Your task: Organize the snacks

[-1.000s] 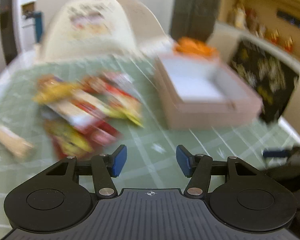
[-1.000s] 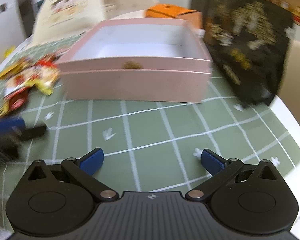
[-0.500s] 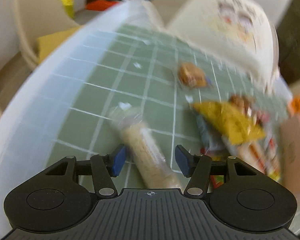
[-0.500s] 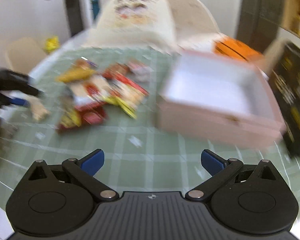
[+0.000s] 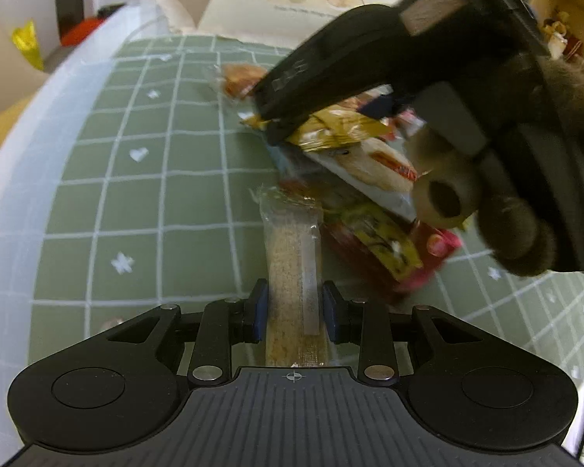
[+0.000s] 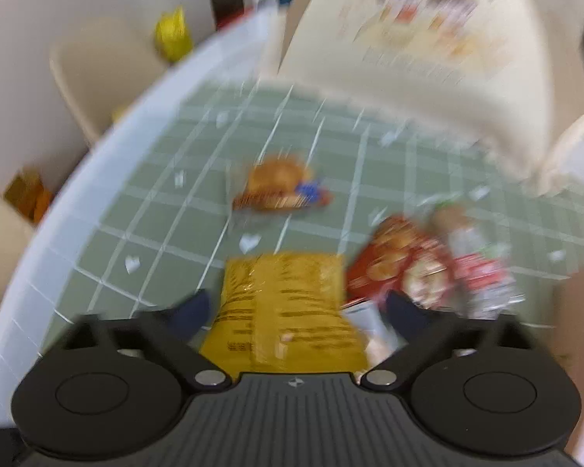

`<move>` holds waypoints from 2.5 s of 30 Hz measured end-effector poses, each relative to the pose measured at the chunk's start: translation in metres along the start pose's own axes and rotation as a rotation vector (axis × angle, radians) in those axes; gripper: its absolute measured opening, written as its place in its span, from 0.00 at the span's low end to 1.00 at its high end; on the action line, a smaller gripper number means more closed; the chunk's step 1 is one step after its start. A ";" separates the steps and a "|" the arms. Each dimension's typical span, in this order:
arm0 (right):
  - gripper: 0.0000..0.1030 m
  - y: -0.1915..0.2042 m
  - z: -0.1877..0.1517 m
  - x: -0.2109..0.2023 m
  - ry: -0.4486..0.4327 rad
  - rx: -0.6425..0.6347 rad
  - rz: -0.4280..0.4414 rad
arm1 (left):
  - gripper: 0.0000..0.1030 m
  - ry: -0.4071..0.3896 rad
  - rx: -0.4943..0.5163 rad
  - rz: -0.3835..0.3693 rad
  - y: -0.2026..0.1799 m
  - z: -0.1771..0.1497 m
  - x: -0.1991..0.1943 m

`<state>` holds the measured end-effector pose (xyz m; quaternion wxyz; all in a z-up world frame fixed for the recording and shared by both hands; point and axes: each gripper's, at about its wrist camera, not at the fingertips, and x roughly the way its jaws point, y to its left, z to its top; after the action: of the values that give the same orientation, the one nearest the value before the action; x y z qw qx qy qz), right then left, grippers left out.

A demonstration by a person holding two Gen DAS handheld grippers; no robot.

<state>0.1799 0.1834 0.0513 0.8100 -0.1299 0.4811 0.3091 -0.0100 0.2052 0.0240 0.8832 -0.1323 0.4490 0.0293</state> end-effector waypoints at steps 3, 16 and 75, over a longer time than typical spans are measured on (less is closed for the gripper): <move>0.59 0.010 -0.006 -0.007 0.007 -0.070 0.002 | 0.32 -0.001 -0.004 -0.015 -0.003 -0.005 -0.001; 0.57 -0.098 -0.141 -0.191 -0.238 0.100 -0.032 | 0.32 0.035 0.218 -0.265 -0.115 -0.018 -0.029; 0.83 -0.080 -0.178 -0.132 -0.121 0.198 -0.090 | 0.40 -0.045 0.253 -0.121 0.028 0.091 0.046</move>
<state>0.0600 -0.0189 0.0679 0.8594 -0.0521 0.4532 0.2307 0.0835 0.2529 0.0323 0.9028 -0.0461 0.4204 -0.0777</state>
